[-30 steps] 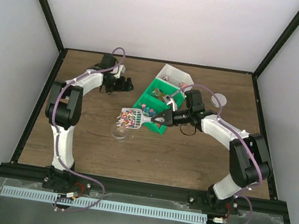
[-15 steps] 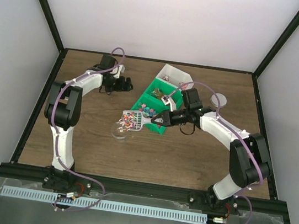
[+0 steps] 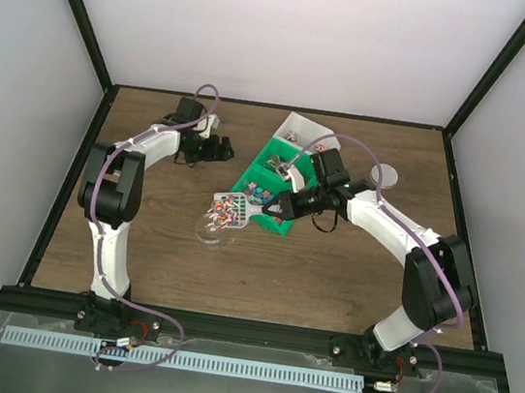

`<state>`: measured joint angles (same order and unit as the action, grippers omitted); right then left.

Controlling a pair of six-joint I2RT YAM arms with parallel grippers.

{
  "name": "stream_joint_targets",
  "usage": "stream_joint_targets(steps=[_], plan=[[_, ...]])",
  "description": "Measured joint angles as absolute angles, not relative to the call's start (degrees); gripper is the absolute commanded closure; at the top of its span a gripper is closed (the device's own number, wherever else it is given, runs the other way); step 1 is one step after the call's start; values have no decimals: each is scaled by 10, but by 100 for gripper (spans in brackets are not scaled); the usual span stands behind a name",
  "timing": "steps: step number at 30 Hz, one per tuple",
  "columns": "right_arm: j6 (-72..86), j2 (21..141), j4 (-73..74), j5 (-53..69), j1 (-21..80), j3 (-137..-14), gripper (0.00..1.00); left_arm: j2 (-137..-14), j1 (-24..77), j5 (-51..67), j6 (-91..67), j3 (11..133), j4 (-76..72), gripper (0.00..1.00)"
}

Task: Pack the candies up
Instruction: Place the fake candies in the packing bottle.

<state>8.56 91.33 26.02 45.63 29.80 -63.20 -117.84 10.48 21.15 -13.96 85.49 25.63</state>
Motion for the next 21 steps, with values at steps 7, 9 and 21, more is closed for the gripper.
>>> stream_joint_targets(steps=[7,9,21], plan=[[68,914,294,423,318,-660,99,-1178,105,214,-146,855,252,4],[65,914,303,412,321,-663,99,-1178,105,214,-146,855,251,4],[58,910,323,399,322,-667,99,-1178,102,218,-148,849,243,4]])
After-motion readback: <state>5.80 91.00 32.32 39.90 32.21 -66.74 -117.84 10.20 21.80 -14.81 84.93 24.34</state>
